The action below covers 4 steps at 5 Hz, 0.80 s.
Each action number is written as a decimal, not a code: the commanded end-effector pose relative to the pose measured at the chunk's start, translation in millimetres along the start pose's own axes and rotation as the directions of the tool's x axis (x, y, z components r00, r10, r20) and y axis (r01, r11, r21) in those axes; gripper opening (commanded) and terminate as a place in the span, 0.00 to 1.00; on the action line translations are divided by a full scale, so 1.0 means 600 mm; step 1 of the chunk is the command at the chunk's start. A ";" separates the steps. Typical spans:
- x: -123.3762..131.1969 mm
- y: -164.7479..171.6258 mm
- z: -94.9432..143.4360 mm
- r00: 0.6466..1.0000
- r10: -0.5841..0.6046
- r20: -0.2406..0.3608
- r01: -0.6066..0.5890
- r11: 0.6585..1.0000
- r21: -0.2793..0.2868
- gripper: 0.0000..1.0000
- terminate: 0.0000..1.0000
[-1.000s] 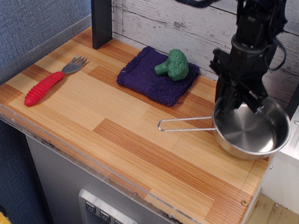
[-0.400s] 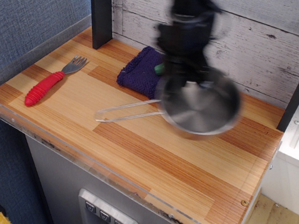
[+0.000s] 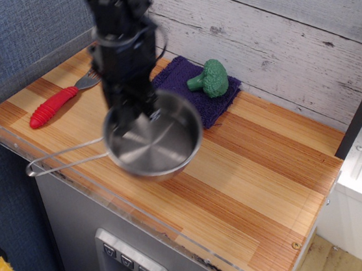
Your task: Move vessel near to spoon
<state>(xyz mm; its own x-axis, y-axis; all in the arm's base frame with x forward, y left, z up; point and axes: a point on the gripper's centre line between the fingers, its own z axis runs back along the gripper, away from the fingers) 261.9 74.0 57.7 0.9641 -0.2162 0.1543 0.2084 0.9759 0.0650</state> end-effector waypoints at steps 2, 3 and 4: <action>-0.003 0.048 -0.017 0.995 0.099 0.003 -0.099 0.995 0.027 0.00 0.00; 0.011 0.073 -0.032 0.993 0.116 -0.020 -0.115 0.993 0.036 0.00 0.00; 0.022 0.088 -0.057 0.993 0.108 -0.056 -0.107 0.994 0.021 0.00 0.00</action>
<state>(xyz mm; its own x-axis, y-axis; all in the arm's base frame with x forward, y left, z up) 295.6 123.4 17.3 0.9919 -0.1105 0.0631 0.1078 0.9932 0.0445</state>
